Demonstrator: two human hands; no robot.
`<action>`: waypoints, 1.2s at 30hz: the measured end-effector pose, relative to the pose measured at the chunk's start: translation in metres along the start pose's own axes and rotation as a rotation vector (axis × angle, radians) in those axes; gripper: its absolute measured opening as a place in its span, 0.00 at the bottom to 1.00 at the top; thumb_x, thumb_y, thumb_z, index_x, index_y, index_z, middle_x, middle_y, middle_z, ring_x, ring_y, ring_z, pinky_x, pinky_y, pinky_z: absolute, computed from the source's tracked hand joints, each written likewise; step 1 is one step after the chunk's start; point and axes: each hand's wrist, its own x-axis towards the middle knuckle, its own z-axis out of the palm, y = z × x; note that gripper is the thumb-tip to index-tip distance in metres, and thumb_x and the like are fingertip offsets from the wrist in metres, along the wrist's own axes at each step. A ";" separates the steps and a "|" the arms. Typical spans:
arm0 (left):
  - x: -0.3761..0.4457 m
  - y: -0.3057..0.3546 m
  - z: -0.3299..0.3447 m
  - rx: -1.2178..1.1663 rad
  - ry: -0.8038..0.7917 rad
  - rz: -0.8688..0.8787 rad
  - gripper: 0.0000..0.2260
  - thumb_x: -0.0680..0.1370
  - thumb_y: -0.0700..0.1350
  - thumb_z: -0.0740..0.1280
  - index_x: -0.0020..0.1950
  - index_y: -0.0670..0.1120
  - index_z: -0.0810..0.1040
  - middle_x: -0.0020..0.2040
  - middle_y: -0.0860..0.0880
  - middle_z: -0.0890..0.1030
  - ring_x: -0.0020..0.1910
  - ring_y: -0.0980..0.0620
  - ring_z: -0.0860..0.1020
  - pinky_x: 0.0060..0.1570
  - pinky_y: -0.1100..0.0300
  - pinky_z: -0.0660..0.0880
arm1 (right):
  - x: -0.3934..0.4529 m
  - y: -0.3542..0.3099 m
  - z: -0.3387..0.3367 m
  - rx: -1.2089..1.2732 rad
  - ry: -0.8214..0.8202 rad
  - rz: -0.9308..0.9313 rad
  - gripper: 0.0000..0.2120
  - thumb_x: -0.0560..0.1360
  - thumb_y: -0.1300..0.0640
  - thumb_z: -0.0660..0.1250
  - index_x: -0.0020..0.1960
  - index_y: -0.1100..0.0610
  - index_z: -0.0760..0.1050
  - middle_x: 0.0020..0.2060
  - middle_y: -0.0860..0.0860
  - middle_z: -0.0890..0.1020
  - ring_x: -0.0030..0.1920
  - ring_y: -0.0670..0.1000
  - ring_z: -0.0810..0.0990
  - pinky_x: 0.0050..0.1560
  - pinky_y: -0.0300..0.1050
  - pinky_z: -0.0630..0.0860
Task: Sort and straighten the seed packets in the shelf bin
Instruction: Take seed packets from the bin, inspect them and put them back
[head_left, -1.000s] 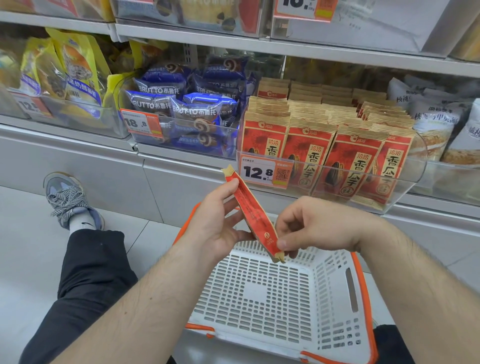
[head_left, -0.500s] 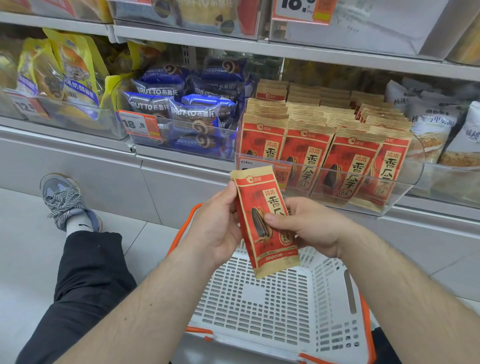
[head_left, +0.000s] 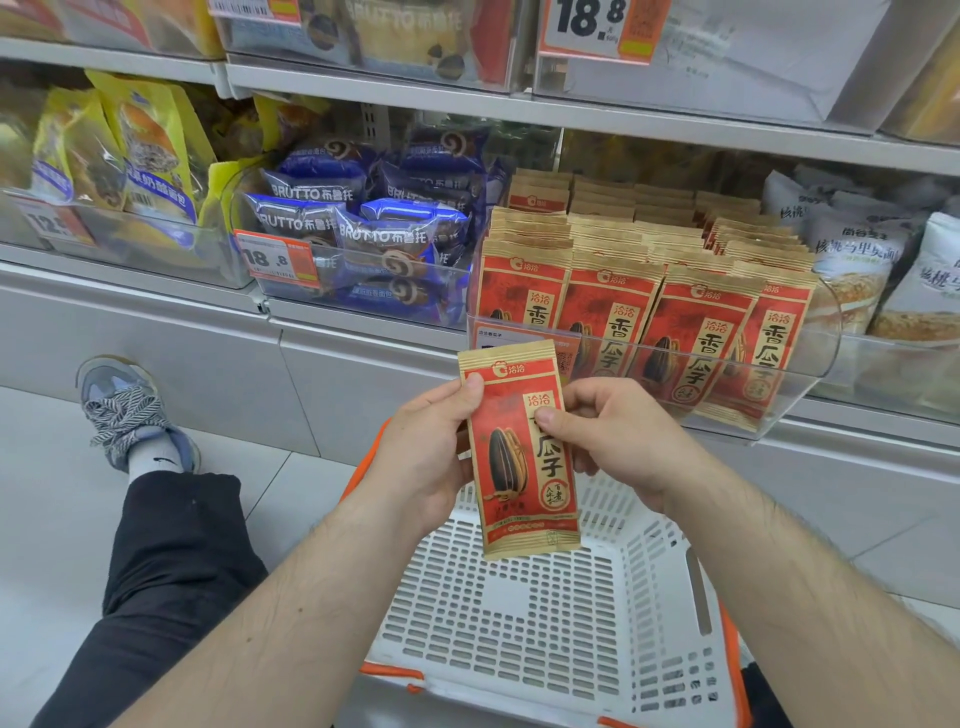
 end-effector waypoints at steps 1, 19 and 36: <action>0.000 0.000 0.000 -0.001 0.000 -0.004 0.11 0.83 0.49 0.63 0.53 0.46 0.84 0.46 0.45 0.87 0.38 0.51 0.84 0.43 0.53 0.78 | 0.000 0.000 0.000 0.006 -0.001 0.005 0.07 0.78 0.59 0.69 0.47 0.63 0.80 0.33 0.53 0.83 0.27 0.46 0.74 0.29 0.40 0.70; 0.010 0.039 0.015 0.060 -0.075 0.049 0.10 0.82 0.43 0.64 0.57 0.40 0.82 0.49 0.40 0.86 0.44 0.42 0.85 0.40 0.51 0.84 | -0.008 -0.024 -0.007 0.045 -0.036 -0.020 0.04 0.79 0.60 0.67 0.51 0.60 0.79 0.35 0.55 0.85 0.29 0.52 0.79 0.33 0.46 0.75; 0.161 0.152 0.026 0.984 -0.074 0.487 0.16 0.81 0.53 0.66 0.67 0.52 0.76 0.59 0.53 0.79 0.55 0.53 0.77 0.56 0.56 0.73 | 0.034 -0.110 -0.079 0.569 0.450 -0.360 0.03 0.79 0.64 0.64 0.50 0.58 0.75 0.41 0.57 0.86 0.36 0.56 0.85 0.37 0.44 0.83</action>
